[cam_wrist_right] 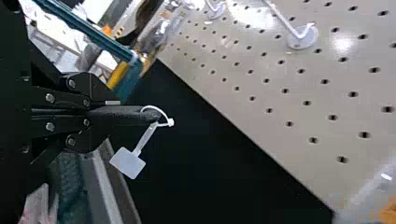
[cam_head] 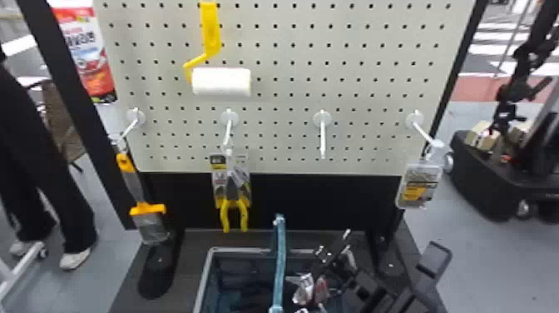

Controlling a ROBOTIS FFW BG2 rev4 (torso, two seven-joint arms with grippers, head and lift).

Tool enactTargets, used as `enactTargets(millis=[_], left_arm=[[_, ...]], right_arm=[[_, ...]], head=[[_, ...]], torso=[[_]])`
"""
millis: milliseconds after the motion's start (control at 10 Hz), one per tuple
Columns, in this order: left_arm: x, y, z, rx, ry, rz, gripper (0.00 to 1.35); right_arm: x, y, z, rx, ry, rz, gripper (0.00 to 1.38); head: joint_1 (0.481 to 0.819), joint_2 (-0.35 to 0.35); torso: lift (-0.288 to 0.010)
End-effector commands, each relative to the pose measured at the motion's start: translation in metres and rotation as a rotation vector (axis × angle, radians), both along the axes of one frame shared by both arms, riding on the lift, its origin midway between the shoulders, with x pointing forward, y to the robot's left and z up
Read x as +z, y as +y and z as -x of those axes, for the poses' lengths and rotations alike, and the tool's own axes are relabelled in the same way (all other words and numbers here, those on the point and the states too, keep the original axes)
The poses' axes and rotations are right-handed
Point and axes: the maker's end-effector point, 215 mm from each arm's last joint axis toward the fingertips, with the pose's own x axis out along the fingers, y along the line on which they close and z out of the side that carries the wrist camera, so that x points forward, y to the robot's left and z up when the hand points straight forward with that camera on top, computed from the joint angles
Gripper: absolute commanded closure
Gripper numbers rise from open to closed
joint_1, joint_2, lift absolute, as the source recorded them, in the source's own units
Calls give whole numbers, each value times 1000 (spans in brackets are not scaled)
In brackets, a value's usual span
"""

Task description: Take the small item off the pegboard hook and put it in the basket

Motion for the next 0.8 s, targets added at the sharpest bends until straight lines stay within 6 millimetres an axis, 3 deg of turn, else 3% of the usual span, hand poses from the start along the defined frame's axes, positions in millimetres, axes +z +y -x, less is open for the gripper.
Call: enactTargets(millis=[0, 200, 500, 600, 700], left_arm=[[-2, 0, 0, -1, 3, 2, 90], [-2, -1, 0, -2, 2, 3, 90], [-3, -1, 0, -3, 5, 3, 90], [-3, -1, 0, -2, 5, 4, 90], [-3, -2, 0, -3, 5, 6, 90]], right_arm=[[-9, 18, 10, 46, 24, -5, 1230], [-24, 43, 24, 110, 60, -15, 1230], [-34, 52, 30, 152, 79, -16, 1227], [-33, 53, 28, 167, 70, -3, 1072], [-34, 53, 28, 167, 69, 0, 611]], head=[[549, 0], [549, 0], [549, 0], [549, 0], [549, 0]], torso=[[-100], [-100], [-100], [-100], [-100]])
